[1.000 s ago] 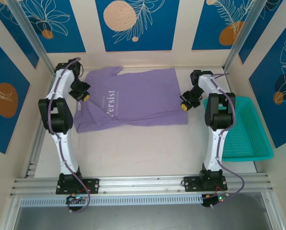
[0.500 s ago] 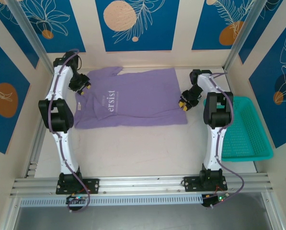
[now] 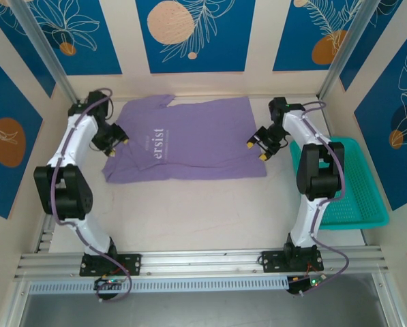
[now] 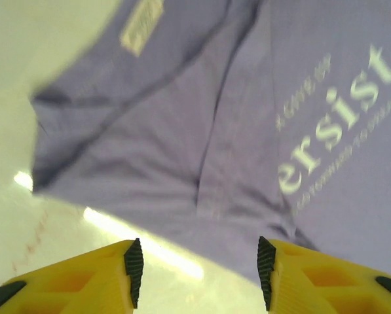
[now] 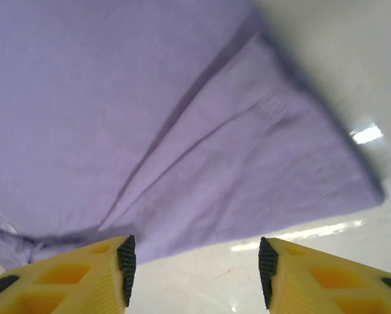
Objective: Fold and stack the t-shirts
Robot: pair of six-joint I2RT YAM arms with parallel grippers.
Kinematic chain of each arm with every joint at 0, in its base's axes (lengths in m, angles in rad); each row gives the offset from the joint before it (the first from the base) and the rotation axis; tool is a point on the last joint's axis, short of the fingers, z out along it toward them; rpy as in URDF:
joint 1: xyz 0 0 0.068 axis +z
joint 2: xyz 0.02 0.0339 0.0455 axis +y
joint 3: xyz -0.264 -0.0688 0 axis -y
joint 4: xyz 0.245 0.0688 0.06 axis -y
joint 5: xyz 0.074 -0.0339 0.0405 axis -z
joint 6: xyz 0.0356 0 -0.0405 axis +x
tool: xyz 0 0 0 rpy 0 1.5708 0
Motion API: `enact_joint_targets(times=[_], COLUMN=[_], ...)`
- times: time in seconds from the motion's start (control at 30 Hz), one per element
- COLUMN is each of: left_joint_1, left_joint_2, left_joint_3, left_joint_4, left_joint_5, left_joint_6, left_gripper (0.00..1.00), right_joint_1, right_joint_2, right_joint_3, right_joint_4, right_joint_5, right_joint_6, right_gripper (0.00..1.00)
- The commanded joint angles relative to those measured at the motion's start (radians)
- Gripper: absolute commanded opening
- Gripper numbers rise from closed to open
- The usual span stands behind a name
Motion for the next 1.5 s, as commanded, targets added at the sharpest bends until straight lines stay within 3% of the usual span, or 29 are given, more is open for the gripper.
enact_joint_targets(times=[0.0,0.33,0.5,0.8,1.2,1.33,1.47], left_joint_1=[-0.026,-0.029,-0.013,0.002,0.025,0.027,0.026], left_joint_2=[0.013,0.141,0.118,0.063,-0.092,-0.182,-0.231], left_joint_3=[-0.15,-0.268,-0.339,-0.398,-0.551,-0.486,-0.405], left_joint_4=[0.148,0.2,0.158,0.073,0.005,-0.019,0.054], left_joint_5=[0.118,-0.054,-0.186,-0.26,-0.186,-0.179,-0.069], left_joint_6=[-0.007,0.066,0.036,0.021,-0.052,-0.076,-0.113], left_gripper=[0.45,0.39,0.42,0.45,0.47,0.48,0.47], right_joint_1=[0.032,0.043,0.052,0.061,0.09,0.096,0.118], right_joint_2=[0.007,0.122,0.12,0.047,-0.069,-0.145,-0.213], right_joint_3=[-0.089,-0.152,-0.179,-0.314,-0.486,-0.47,-0.42], right_joint_4=[0.068,0.08,0.056,0.024,0.047,0.054,0.105], right_joint_5=[-0.043,0.033,0.077,0.106,0.108,0.131,0.122], right_joint_6=[-0.008,0.016,0.011,0.028,-0.031,-0.051,-0.089], right_gripper=[0.52,0.47,0.48,0.51,0.6,0.67,0.71])
